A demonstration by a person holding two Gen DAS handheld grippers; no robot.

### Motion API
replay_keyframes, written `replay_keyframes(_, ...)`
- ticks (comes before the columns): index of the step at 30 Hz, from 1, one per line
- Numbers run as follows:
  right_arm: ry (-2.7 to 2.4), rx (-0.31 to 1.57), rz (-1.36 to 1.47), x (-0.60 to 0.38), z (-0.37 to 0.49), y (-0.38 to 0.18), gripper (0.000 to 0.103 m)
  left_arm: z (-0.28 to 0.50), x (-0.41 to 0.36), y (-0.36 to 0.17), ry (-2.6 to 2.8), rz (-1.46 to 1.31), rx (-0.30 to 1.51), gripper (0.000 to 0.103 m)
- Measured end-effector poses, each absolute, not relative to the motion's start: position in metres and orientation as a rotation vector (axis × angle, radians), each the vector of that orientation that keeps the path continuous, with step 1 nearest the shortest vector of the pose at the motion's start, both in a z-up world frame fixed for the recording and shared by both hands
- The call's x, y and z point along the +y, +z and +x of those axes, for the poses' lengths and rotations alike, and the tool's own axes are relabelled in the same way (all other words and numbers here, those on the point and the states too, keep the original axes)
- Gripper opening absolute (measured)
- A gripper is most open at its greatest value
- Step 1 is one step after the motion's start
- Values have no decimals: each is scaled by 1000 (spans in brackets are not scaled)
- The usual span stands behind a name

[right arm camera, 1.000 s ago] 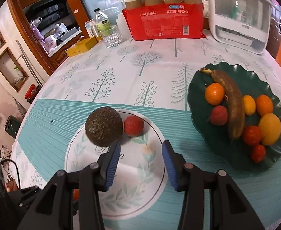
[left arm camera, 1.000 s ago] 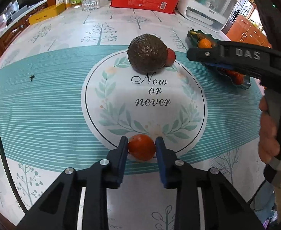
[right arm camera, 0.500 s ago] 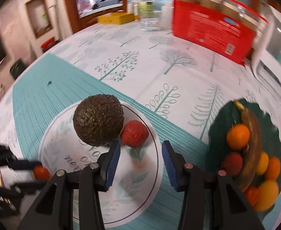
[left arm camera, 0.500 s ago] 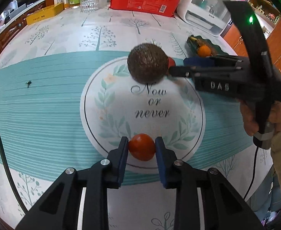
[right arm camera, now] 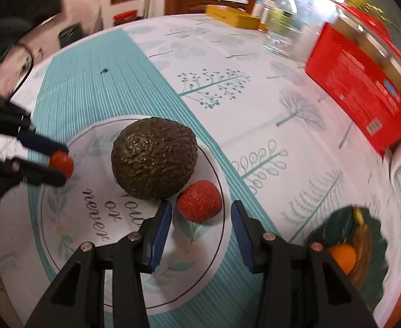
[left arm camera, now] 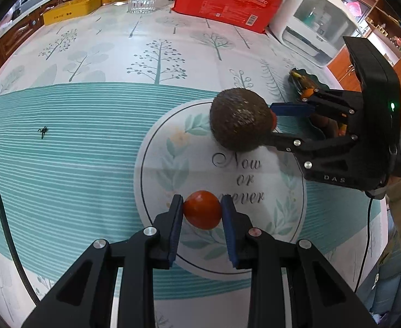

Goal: Organize fruits
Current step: 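Carry the tomato toward the green plate while the right tool grasps and lifts the red fruit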

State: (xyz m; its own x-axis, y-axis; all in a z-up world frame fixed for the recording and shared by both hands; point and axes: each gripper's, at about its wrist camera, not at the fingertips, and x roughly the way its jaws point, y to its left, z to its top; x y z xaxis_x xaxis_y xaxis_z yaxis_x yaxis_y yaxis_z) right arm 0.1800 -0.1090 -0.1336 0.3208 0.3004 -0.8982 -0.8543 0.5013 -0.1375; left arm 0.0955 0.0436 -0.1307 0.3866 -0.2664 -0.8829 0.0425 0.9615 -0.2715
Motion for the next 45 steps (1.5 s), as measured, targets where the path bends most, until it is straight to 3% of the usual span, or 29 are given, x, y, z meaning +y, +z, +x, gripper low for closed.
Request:
replay_keyframes(5, 866, 951, -745, -104, 185, -140, 44, 103, 46, -133, -206, -218, 1170, 27)
replay_keyframes(6, 881, 947, -739, -103, 185, -139, 42, 105, 47, -134, -207, -220, 1173, 27)
replay_keyframes(7, 892, 949, -737, -103, 185, -139, 33, 107, 48, -134, -206, -222, 1175, 27)
replay_keyframes(23, 736, 992, -582, -132, 146, -131, 33, 111, 35, -123, -254, -194, 1162, 27)
replay_keyframes(36, 506, 896, -279, -194, 98, -69, 33, 101, -30, -62, -375, -76, 1063, 27)
replay_keyframes(45, 301, 797, -154, -266, 112, -14, 33, 148, -105, 1, -479, 21, 954, 27)
